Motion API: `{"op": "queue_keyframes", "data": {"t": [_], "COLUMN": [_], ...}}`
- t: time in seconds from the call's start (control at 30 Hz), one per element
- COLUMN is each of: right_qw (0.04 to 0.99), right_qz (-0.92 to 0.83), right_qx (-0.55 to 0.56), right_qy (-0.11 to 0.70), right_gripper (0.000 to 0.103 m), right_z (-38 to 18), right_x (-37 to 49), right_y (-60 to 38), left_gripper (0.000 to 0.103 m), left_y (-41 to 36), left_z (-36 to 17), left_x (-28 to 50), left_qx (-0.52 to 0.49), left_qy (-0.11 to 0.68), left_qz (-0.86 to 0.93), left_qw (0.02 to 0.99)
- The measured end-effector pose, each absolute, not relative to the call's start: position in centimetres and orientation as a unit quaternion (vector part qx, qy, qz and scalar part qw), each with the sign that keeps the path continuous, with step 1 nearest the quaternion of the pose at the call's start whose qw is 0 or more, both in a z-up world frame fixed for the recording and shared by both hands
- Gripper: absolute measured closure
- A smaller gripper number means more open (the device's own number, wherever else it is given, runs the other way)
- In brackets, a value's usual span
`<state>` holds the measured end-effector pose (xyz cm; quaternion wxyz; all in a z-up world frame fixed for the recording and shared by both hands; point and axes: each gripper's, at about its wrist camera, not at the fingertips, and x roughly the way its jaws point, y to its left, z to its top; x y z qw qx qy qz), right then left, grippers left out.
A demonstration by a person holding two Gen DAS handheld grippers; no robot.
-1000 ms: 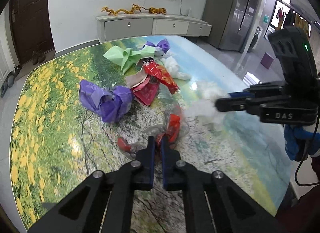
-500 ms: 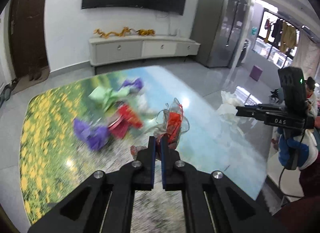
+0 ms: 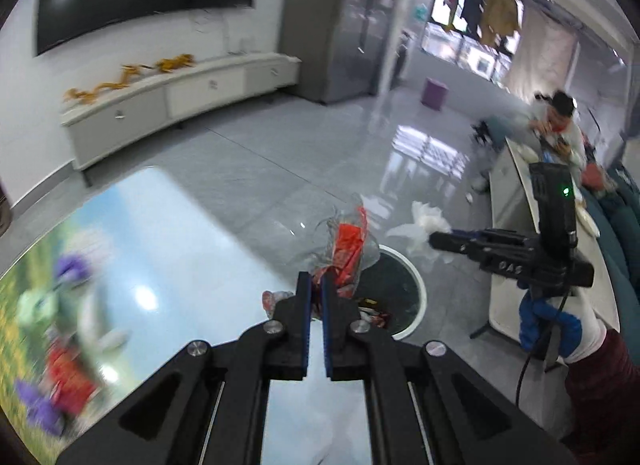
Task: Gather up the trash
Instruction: 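Carry both held items over the bin and open both tools, then withdraw both open tools from the bin back toward the table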
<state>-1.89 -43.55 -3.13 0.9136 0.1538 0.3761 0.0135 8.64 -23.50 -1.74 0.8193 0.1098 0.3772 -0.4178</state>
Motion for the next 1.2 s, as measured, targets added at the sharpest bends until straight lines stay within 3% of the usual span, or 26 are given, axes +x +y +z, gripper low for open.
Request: {"op": "queue_keyframes", "data": {"t": [0.37, 0.43, 0.5, 0.53, 0.57, 0.6, 0.63, 0.8, 0.9, 1.2], "right_qw": [0.860, 0.850, 0.844, 0.841, 0.840, 0.839, 0.839, 0.842, 0.852, 0.912], "right_qz": [-0.057, -0.070, -0.078, -0.081, -0.085, -0.091, -0.094, -0.095, -0.103, -0.113], "right_qx": [0.241, 0.246, 0.254, 0.257, 0.257, 0.256, 0.255, 0.253, 0.245, 0.183], "right_qy": [0.447, 0.460, 0.466, 0.469, 0.470, 0.472, 0.471, 0.467, 0.451, 0.350], "right_gripper": [0.089, 0.083, 0.072, 0.062, 0.054, 0.039, 0.036, 0.035, 0.030, 0.019], "right_z": [-13.7, -15.2, -16.1, -16.5, -16.7, -16.8, -16.8, -15.9, -14.2, -3.5], "right_x": [-0.5, -0.2, -0.1, -0.1, -0.3, -0.3, -0.4, -1.0, -1.2, -3.6], "right_y": [-52.8, -53.7, -54.6, -54.9, -55.1, -55.2, -55.2, -54.6, -54.3, -49.7], "left_gripper": [0.094, 0.087, 0.053, 0.048, 0.047, 0.047, 0.047, 0.047, 0.047, 0.047], "left_y": [-39.8, -41.0, -42.0, -42.2, -42.4, -42.6, -42.7, -41.1, -38.8, -29.9], "left_z": [-9.5, -10.8, -11.9, -12.2, -12.5, -12.8, -12.9, -11.5, -9.1, -2.1], "left_x": [11.9, 12.3, 12.8, 13.0, 13.2, 13.3, 13.4, 13.0, 12.2, 8.7], "left_qx": [0.143, 0.139, 0.129, 0.124, 0.120, 0.117, 0.115, 0.110, 0.109, 0.119], "left_qy": [0.465, 0.478, 0.487, 0.489, 0.491, 0.494, 0.496, 0.472, 0.428, 0.307], "left_qz": [-0.461, -0.464, -0.461, -0.460, -0.459, -0.457, -0.456, -0.446, -0.419, -0.301], "left_qw": [0.742, 0.733, 0.731, 0.731, 0.731, 0.731, 0.730, 0.753, 0.793, 0.895]}}
